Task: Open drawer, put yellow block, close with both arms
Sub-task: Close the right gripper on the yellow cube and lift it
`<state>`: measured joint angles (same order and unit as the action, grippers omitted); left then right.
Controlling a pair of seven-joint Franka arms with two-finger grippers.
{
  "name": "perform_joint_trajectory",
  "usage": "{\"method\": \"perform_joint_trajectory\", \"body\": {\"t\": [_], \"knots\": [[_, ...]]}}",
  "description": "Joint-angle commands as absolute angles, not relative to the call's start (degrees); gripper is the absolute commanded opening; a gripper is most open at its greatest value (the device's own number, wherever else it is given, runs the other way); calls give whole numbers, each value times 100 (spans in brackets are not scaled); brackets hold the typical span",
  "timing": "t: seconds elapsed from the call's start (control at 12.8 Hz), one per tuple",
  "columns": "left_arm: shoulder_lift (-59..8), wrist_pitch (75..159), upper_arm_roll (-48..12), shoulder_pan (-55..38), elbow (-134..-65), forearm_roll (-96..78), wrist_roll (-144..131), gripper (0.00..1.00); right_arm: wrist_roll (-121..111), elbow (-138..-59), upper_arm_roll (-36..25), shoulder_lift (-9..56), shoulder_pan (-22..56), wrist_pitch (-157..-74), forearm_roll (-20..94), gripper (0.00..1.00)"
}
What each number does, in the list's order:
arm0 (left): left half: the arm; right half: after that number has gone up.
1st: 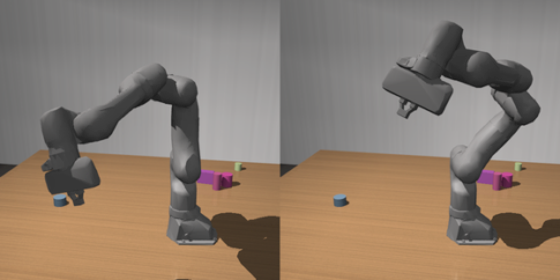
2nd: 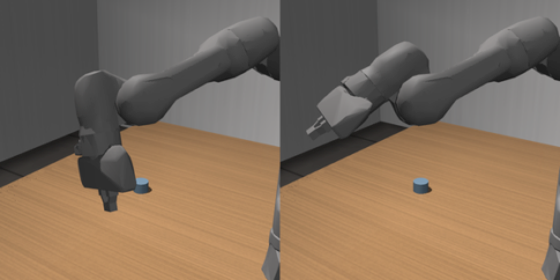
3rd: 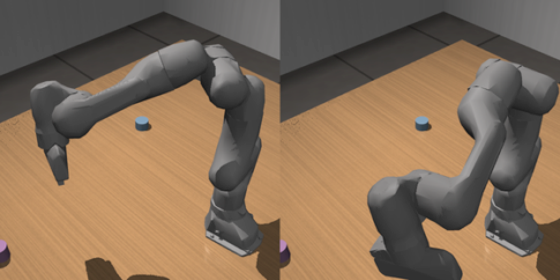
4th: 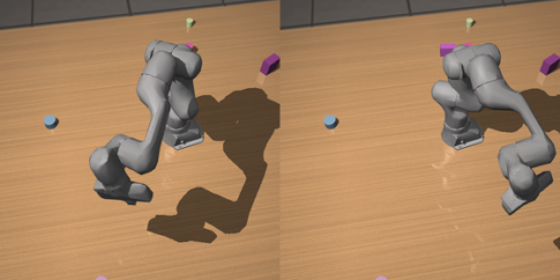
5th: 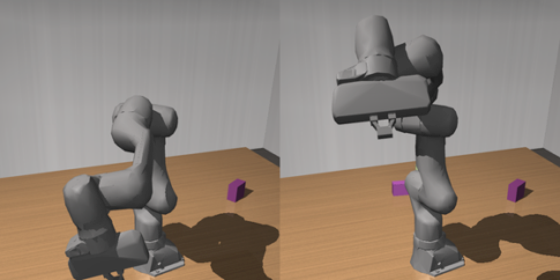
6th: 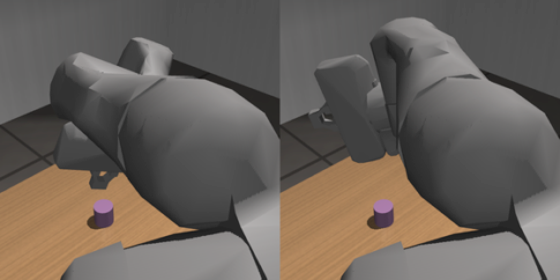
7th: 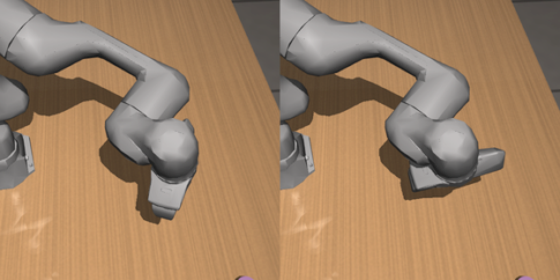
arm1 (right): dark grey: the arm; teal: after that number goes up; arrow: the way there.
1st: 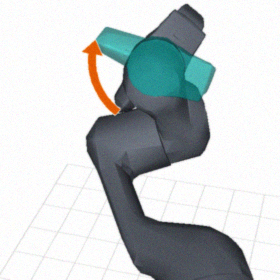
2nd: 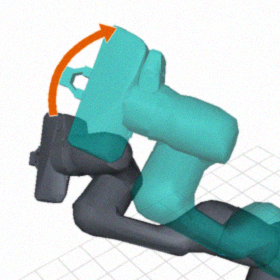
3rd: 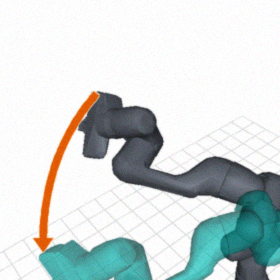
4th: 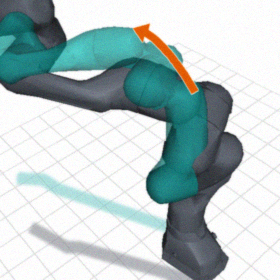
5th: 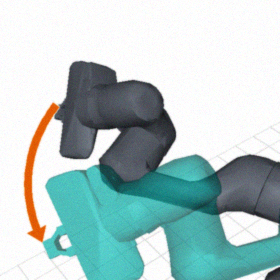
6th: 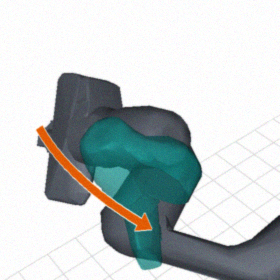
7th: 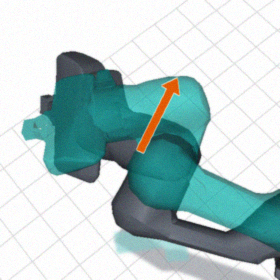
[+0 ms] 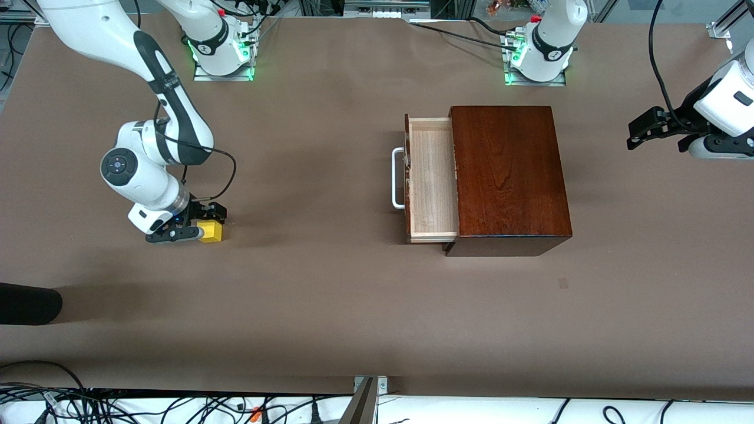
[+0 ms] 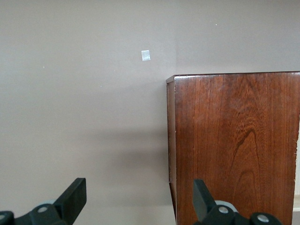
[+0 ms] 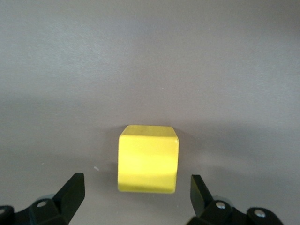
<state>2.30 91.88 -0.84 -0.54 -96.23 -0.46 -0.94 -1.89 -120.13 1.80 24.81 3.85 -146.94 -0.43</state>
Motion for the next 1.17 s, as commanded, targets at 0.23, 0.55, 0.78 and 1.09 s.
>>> {"method": "perform_joint_trajectory", "body": {"t": [0.23, 0.55, 0.78, 1.09], "knots": [[299, 9123, -70, -79, -9633, -123, 26, 100, -149, -12041, 167, 2566, 343, -14871, 44, 81], [299, 9106, -70, -79, -9607, -123, 35, 100, -158, -11997, 167, 2637, 343, -14915, 35, 53], [299, 9053, -70, -79, -9589, -123, 35, 100, -193, -11962, 167, 2611, 343, -14880, 35, 24], [299, 9027, -70, -70, -9589, -123, 35, 100, -342, -11839, 228, 2217, 378, -14591, -17, 14]]}}
